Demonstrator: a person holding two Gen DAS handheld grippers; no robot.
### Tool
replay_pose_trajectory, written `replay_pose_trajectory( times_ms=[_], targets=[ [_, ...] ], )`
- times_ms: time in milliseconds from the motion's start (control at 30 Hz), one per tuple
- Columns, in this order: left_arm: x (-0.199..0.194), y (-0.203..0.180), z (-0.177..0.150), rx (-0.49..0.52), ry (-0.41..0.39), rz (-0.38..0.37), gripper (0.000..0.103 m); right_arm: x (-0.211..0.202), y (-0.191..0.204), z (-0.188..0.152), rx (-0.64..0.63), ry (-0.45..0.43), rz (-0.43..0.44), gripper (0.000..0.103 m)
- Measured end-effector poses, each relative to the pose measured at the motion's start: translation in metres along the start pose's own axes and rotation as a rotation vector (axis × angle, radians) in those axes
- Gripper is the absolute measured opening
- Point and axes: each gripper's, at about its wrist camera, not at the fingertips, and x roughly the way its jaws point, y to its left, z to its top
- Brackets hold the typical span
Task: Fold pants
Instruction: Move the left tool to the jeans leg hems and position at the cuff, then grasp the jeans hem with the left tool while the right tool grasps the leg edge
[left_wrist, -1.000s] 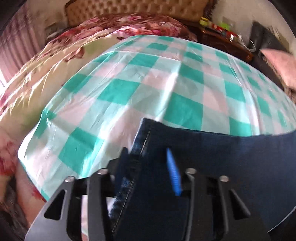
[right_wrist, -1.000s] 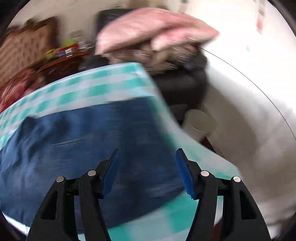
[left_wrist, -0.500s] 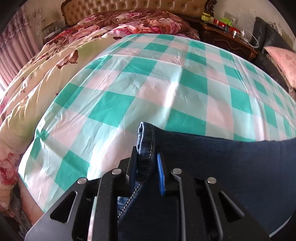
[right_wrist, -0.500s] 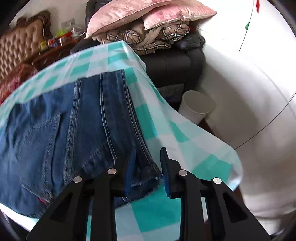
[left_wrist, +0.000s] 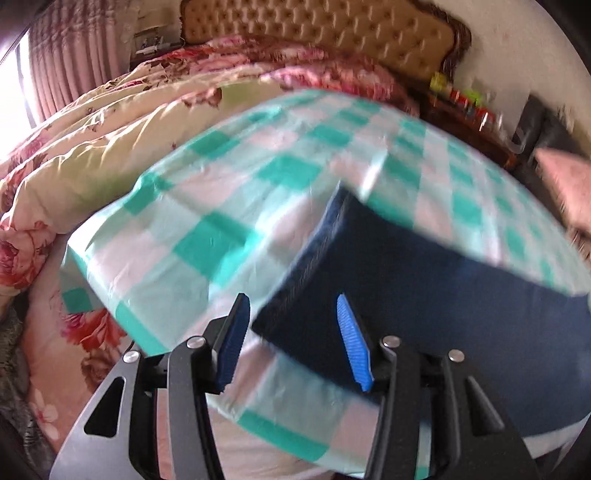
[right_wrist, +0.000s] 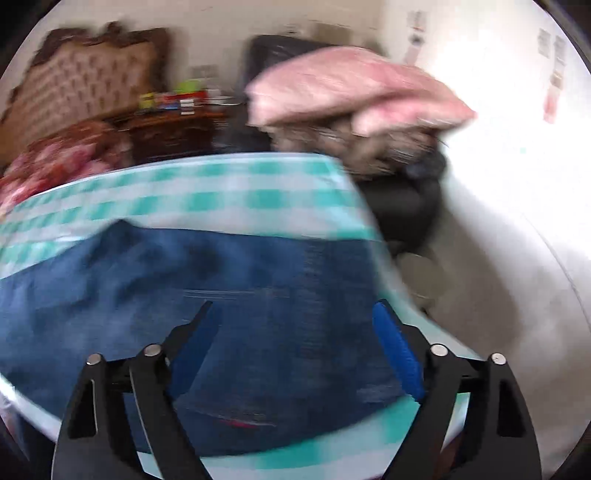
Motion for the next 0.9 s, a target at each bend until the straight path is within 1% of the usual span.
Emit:
replay_pose_trajectory(
  times_ms=[33,100,167,267,300,367,400,467,500,567,667,767,800,833,867,900],
  targets=[
    [0.007,-0.001,-0.004,0.009,0.020,0.036,0.046,-0.002,0.025,0.003,-0.042,0.001,0.044,0.087],
    [0.008,-0.003,-0.009,0.011,0.014,0.053,0.046,-0.007,0.076,0.007,-0.122,-0.032,0.062,0.087],
    [0.010,-0.008,-0.011,0.024,0.006,0.079,0.046,-0.010,0.121,0.008,-0.167,-0.056,0.088,0.088],
    [0.012,-0.008,-0.012,0.008,0.006,0.094,0.047,-0.005,0.197,0.004,-0.184,-0.042,0.235,0.088],
    [0.012,-0.008,-0.011,0.001,0.006,0.095,0.048,0.000,0.216,0.003,-0.190,-0.029,0.256,0.088],
    [0.013,-0.007,-0.011,-0.012,-0.002,0.104,0.052,0.012,0.265,-0.001,-0.214,0.007,0.302,0.088],
    [0.013,-0.007,-0.012,-0.025,-0.009,0.109,0.058,0.016,0.286,0.001,-0.221,0.018,0.319,0.088],
    [0.014,-0.006,-0.013,-0.032,-0.012,0.106,0.065,0.019,0.317,-0.001,-0.233,0.025,0.345,0.088],
    [0.014,-0.007,-0.014,-0.021,-0.016,0.106,0.065,0.021,0.333,0.000,-0.246,0.027,0.348,0.088],
    [0.014,-0.007,-0.015,-0.009,-0.020,0.098,0.066,0.026,0.356,-0.001,-0.257,0.041,0.353,0.088],
    [0.013,-0.005,-0.016,0.013,-0.028,0.078,0.067,0.041,0.378,-0.004,-0.273,0.075,0.315,0.088],
    [0.010,-0.002,-0.017,0.029,-0.032,0.045,0.067,0.055,0.382,-0.009,-0.266,0.130,0.291,0.086],
    [0.008,0.000,-0.018,0.024,-0.034,0.025,0.066,0.061,0.382,-0.012,-0.272,0.151,0.271,0.084],
    [0.004,0.004,-0.019,0.008,-0.038,-0.018,0.066,0.066,0.382,-0.015,-0.278,0.167,0.256,0.083],
    [0.002,0.006,-0.020,0.002,-0.039,-0.046,0.066,0.070,0.382,-0.019,-0.275,0.180,0.258,0.082],
    [0.001,0.006,-0.021,0.003,-0.039,-0.056,0.065,0.071,0.378,-0.020,-0.265,0.173,0.266,0.083]
  ],
)
